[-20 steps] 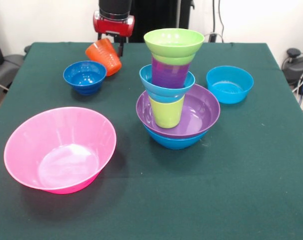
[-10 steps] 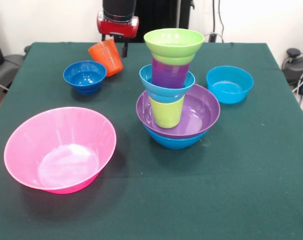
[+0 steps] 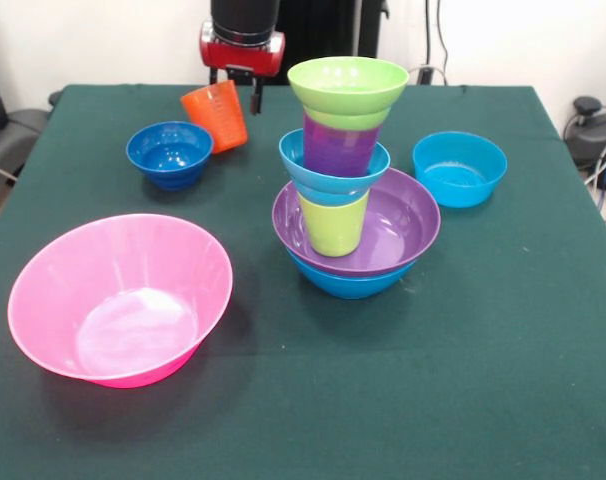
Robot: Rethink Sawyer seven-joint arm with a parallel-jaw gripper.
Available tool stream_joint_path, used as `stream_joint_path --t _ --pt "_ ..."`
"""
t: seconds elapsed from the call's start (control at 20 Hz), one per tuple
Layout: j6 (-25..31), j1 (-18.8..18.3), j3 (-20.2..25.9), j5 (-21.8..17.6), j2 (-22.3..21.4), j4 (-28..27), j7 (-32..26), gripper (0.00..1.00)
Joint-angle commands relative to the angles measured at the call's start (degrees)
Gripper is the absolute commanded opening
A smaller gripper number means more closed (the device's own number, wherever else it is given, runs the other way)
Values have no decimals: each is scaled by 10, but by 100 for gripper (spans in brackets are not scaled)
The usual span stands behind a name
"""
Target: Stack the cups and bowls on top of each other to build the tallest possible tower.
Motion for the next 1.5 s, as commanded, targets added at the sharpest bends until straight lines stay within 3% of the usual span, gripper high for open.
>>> stream_joint_path --t 0.05,0.95,1.5 --pt "57 -14 86 8 3 -32 -129 100" --pt "98 -29 118 10 -1 -44 -140 100" --pt "87 -38 126 -17 4 -42 -124 100"
